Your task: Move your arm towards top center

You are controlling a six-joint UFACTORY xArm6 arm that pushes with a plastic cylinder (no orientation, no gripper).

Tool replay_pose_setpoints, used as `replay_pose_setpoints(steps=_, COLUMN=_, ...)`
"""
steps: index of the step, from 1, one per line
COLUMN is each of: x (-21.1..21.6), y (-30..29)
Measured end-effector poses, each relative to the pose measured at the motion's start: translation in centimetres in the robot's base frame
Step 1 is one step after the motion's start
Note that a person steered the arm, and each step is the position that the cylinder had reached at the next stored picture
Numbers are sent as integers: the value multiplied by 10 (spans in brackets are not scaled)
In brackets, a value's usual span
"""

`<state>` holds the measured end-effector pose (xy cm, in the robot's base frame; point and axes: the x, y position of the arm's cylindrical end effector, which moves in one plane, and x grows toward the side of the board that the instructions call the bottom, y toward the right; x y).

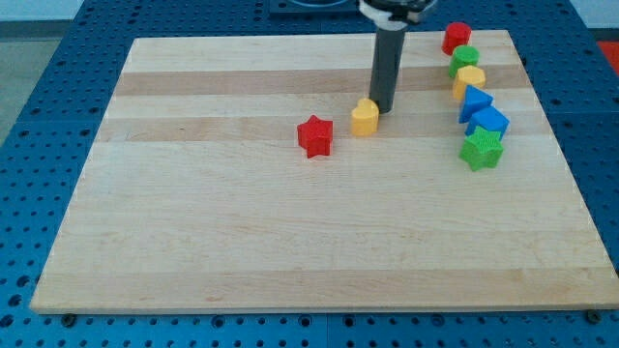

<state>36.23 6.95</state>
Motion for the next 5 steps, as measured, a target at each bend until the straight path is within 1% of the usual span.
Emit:
replay_pose_setpoints(steps=1, x=22, y=-17)
replay_pose_setpoints(steps=2, x=13, y=-21)
replay_pose_setpoints(steps=4, x=-68, y=-16)
replay_pose_setpoints(steps=5, x=-115, y=-5)
